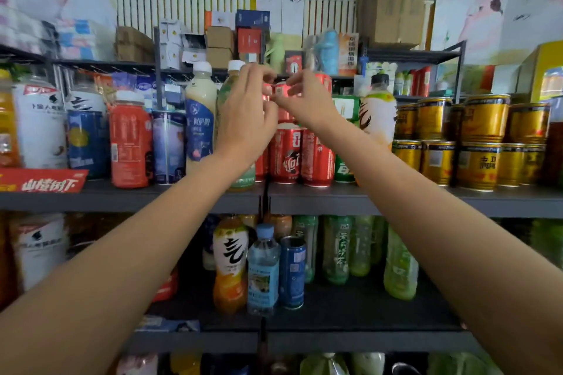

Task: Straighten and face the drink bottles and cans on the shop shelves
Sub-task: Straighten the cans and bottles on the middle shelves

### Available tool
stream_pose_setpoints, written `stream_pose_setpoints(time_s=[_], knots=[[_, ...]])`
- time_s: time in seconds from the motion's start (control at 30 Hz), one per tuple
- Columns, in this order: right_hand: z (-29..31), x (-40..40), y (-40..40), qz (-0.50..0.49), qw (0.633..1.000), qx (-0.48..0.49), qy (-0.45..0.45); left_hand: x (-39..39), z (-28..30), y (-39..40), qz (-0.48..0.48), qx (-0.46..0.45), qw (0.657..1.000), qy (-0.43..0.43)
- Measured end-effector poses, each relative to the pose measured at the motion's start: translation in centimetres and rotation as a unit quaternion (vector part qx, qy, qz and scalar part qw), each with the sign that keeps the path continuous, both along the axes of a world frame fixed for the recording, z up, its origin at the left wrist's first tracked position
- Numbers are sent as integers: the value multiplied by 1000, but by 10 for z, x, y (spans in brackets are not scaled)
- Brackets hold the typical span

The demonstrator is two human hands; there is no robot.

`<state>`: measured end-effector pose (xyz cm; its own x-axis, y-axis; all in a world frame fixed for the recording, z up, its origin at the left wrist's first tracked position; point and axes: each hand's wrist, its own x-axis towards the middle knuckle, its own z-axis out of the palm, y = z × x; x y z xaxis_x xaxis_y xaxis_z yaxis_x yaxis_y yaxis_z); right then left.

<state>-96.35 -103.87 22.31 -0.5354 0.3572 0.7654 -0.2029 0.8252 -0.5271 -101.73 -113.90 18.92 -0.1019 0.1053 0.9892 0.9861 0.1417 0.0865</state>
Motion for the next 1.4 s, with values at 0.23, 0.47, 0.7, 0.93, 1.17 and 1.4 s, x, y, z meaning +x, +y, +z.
stream_pose_setpoints(time_s=[0.23,0.47,0.7,0.93,1.17,1.4], knots=[[-26,-34,-38,57,984,-105,-133,-30,-22,-62,27,31,986,-162],[-54,-56,-42,-10,980,-141,-141,-45,-34,-82,28,-55,971,-232],[-68,-62,-45,-20,974,-176,-142,-42,-52,-56,-7,-90,954,-286],[-97,-30,-57,-34,994,-103,17,-23,-59,-46,-96,-37,969,-224],[-140,71,-35,10,987,105,121,51,-97,-29,-195,-97,975,-55],[-255,129,28,-171,978,106,-51,72,-195,12,-262,-277,923,-46]])
